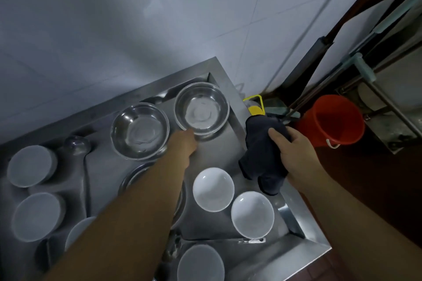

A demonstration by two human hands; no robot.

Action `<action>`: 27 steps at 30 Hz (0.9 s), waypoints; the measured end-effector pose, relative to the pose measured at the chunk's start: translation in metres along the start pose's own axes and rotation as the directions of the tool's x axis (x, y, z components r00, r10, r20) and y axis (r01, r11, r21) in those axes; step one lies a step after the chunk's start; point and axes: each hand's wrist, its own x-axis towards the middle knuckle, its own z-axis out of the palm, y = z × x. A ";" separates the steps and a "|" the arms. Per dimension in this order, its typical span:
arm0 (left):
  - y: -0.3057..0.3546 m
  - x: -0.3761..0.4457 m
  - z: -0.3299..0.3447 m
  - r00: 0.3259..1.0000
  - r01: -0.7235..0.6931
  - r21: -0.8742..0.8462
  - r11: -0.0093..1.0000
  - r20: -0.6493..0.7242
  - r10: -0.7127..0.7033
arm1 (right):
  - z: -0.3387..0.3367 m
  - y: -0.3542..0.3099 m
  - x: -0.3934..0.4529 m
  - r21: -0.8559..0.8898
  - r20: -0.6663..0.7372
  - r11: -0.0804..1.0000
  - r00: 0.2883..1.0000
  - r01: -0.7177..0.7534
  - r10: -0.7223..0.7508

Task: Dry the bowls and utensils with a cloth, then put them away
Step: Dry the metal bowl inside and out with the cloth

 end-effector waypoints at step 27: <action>-0.020 -0.152 -0.043 0.978 -0.046 -0.574 0.817 0.140 0.153 | -0.007 -0.092 -0.078 -0.019 0.276 0.936 0.901 0.352 -0.334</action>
